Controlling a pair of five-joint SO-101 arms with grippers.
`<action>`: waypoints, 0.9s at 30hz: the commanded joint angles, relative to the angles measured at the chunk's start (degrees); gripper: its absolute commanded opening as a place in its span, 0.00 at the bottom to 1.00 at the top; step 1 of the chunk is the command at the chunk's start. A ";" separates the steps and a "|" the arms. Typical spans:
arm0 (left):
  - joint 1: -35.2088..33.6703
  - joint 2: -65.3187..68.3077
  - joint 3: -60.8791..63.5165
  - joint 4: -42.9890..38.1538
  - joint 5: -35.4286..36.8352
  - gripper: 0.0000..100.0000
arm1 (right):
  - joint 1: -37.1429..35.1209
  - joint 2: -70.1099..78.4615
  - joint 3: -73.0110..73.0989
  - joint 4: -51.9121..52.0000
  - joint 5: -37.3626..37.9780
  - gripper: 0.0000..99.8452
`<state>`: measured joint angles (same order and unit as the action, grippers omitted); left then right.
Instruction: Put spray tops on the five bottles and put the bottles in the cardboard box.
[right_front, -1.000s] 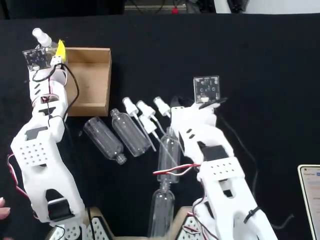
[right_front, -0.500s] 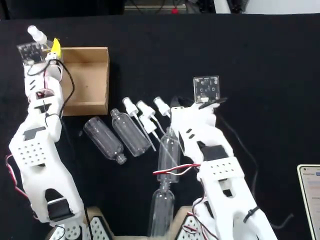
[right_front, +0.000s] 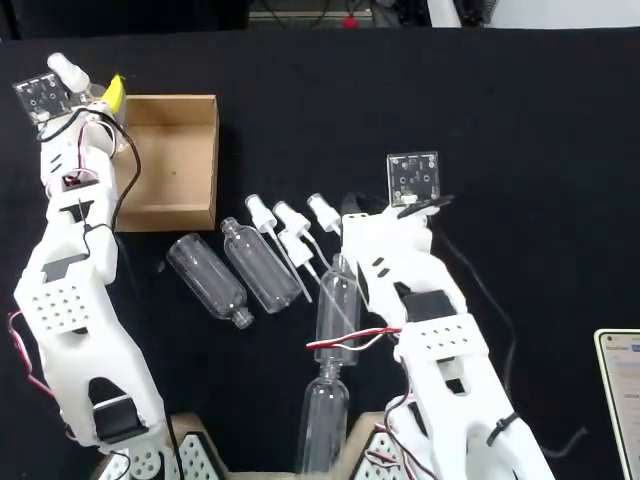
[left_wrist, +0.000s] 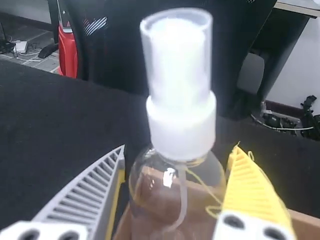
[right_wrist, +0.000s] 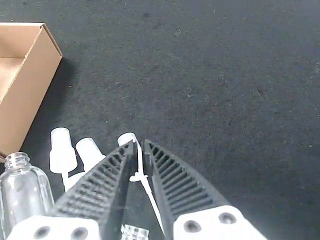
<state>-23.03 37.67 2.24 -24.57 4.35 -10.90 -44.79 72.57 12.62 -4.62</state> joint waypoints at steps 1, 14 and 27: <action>-0.13 -1.58 -2.86 0.09 0.44 0.31 | -0.62 -0.66 -0.57 -1.85 0.09 0.02; -0.57 -1.58 -2.86 -0.18 -5.63 0.36 | -0.62 -0.66 -0.57 -1.85 0.18 0.02; -0.75 -1.67 -2.86 0.18 -5.63 0.40 | -0.62 -0.66 -0.57 -1.85 3.25 0.02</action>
<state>-23.12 37.67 2.24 -24.57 -0.66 -10.90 -44.79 72.57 12.62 -1.80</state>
